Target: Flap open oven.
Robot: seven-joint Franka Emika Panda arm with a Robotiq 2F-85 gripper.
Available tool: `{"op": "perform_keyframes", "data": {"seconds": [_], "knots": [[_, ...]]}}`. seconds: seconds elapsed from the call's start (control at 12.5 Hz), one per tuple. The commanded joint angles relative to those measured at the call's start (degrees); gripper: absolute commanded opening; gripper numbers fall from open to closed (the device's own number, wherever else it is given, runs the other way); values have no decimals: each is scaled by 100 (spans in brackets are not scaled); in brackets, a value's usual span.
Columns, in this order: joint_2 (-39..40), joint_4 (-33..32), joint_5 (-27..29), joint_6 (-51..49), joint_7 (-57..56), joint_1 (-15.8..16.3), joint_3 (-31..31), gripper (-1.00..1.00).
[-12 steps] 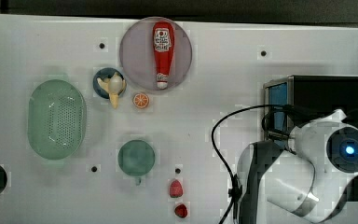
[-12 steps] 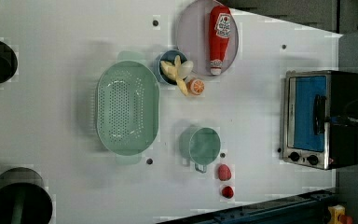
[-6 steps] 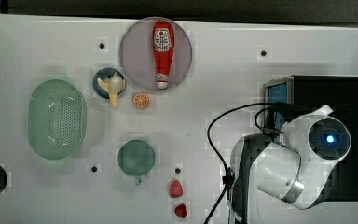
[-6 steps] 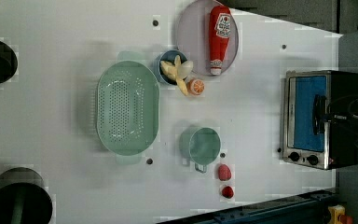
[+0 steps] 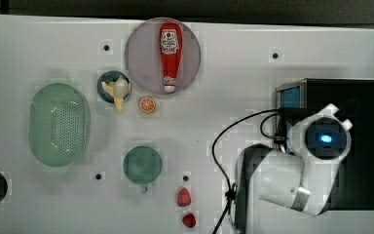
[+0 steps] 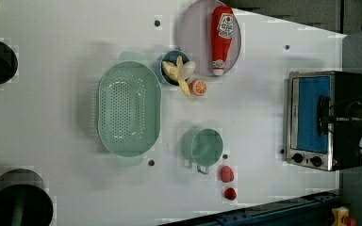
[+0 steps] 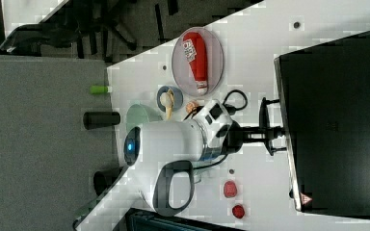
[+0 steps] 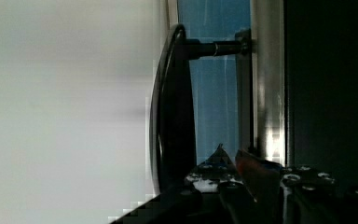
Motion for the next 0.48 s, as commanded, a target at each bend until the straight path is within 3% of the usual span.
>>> {"op": "perform_keyframes", "data": {"seconds": [0.08, 0.24, 0.48], "knots": [[20, -19, -778, -95, 1179, 308, 202, -65], [28, -67, -1337, -269, 1941, 399, 387, -65], [135, -92, -1653, -465, 2557, 446, 717, -65]]}}
